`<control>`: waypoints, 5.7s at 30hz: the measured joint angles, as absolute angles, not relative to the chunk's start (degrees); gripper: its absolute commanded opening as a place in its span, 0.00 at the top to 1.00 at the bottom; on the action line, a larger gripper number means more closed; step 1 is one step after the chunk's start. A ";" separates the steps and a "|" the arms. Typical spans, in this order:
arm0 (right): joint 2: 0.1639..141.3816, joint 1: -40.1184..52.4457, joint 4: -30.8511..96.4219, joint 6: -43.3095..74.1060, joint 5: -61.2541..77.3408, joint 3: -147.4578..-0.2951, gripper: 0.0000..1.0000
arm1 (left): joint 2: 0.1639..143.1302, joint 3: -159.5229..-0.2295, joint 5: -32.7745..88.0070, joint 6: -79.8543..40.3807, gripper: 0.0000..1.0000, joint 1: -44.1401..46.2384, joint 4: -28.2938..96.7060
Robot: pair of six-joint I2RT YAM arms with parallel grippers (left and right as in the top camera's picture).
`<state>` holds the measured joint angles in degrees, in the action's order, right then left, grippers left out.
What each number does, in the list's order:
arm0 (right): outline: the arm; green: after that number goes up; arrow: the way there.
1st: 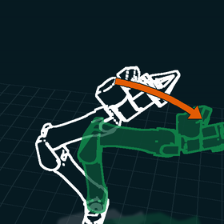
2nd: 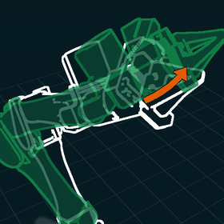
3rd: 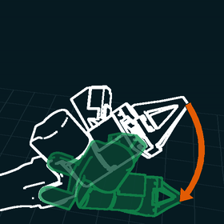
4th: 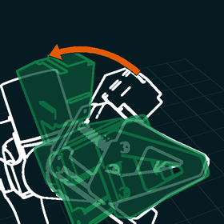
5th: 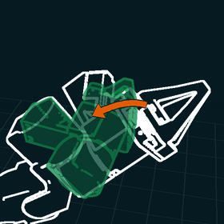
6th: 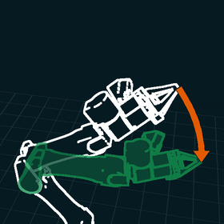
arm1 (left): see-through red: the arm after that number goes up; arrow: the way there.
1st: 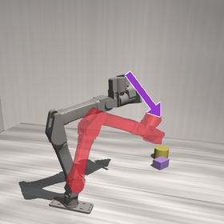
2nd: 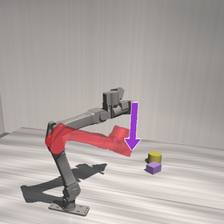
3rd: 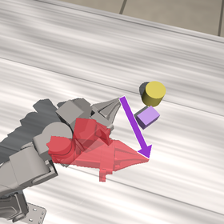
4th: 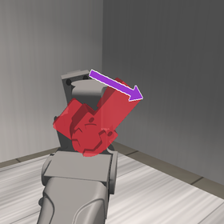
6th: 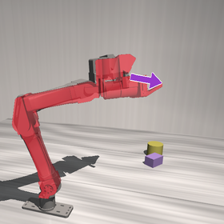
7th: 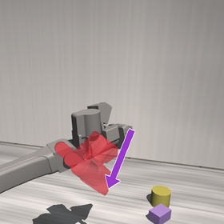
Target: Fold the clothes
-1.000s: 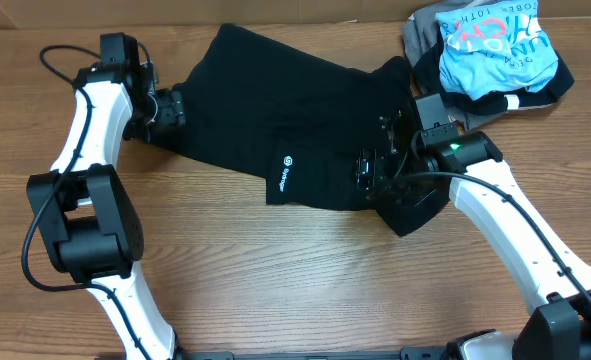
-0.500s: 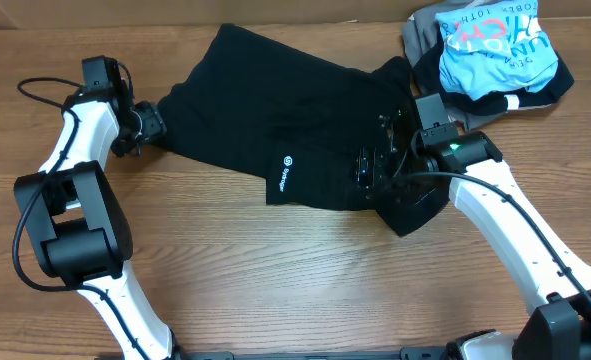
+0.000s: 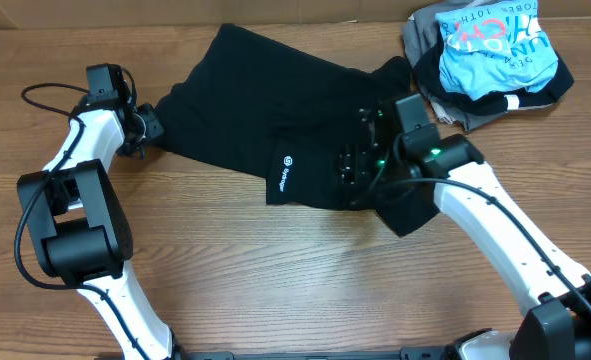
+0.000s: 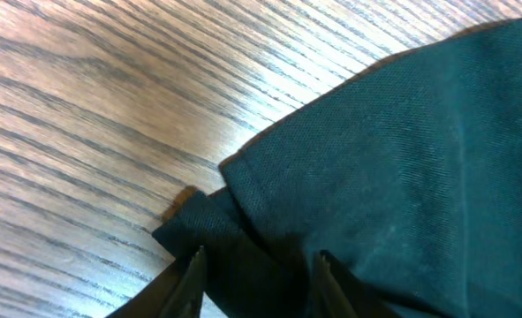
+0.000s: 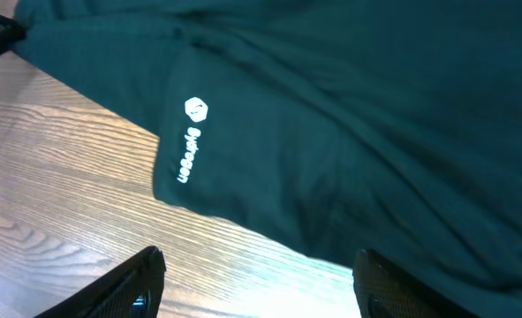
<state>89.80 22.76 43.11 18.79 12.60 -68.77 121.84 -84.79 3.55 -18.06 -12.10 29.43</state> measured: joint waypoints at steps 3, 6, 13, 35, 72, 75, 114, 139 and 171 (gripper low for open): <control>90.87 24.80 40.14 19.09 11.22 -68.77 0.30 | 121.84 -84.05 3.53 -18.06 0.60 -12.10 28.58; 93.19 26.33 36.95 19.29 10.37 -68.77 0.32 | 121.84 -83.96 3.53 -18.06 0.67 -12.10 28.36; 101.86 28.88 30.59 19.44 8.51 -68.77 0.37 | 121.84 -83.88 3.31 -18.09 0.96 -12.10 28.32; 108.25 37.45 32.16 20.21 -5.89 -68.58 0.93 | 121.73 -83.81 3.33 -18.09 0.96 -12.10 31.27; 109.54 37.80 45.98 16.49 8.29 -75.46 0.41 | 121.51 -83.81 3.03 -17.85 0.96 -15.16 32.73; 109.34 39.27 41.98 12.82 8.14 -76.23 0.37 | 121.51 -83.81 3.22 -17.85 0.96 -15.16 32.77; 109.86 39.42 76.09 18.15 7.49 -77.56 0.96 | 121.10 -83.81 5.80 -17.85 0.96 -18.26 36.34; 104.73 50.04 78.22 36.03 16.27 -75.50 0.93 | 120.51 -88.90 3.64 -13.06 0.96 -22.74 53.36; 100.66 19.18 60.58 26.89 11.27 -76.29 0.27 | 114.37 -93.93 15.73 4.95 0.11 -16.10 33.26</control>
<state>100.66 19.18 60.58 26.89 11.27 -76.29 114.37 -93.93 15.73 4.95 -16.10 33.26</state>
